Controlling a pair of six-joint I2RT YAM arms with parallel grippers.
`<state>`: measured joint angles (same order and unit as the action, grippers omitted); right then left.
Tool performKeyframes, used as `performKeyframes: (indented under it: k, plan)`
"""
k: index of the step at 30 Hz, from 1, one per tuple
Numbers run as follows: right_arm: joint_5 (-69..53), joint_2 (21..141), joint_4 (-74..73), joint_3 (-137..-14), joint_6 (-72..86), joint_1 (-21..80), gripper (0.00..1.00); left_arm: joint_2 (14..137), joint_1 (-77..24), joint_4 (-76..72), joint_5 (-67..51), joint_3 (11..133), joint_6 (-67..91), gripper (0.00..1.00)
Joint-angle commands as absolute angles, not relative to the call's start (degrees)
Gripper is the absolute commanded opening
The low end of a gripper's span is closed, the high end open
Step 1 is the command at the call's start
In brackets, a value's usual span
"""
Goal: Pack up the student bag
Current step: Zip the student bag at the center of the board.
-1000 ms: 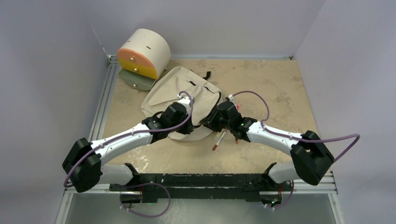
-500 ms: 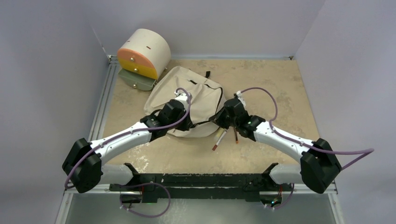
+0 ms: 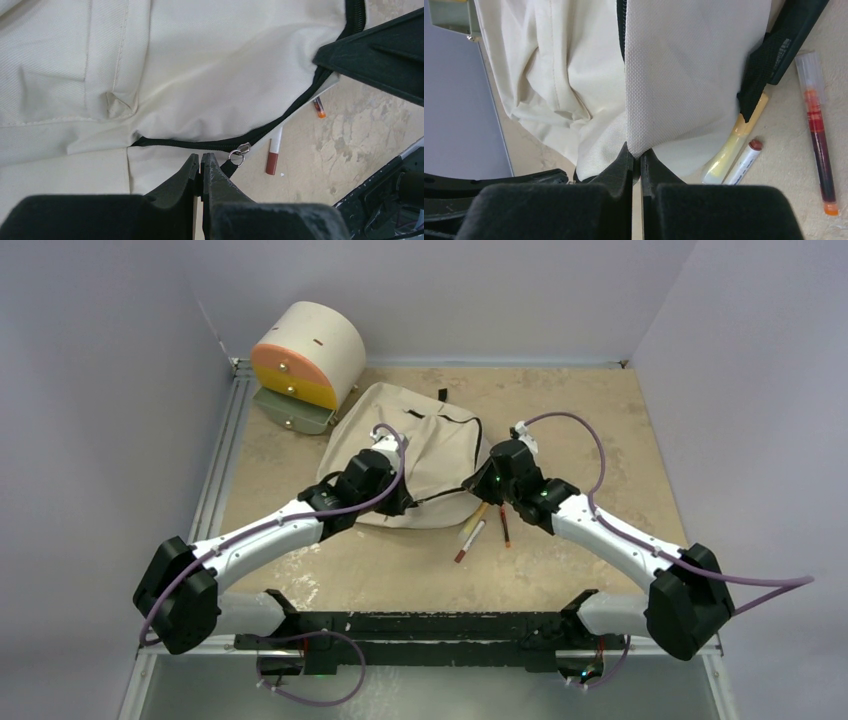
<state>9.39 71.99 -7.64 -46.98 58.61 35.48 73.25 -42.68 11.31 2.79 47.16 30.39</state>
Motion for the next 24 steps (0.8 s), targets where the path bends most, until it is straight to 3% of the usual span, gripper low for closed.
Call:
performKeyframes:
  k: [1, 24]
  plan:
    - [18.6, 69.3, -9.6, -50.7, 54.1, 33.2, 0.00, 71.8, -41.0, 16.0, 6.1, 45.3, 29.3, 0.00]
    - [20.6, 66.3, -11.6, -50.9, 53.2, 33.2, 0.00, 77.6, -31.0, 26.3, 12.1, 45.8, 36.6, 0.00]
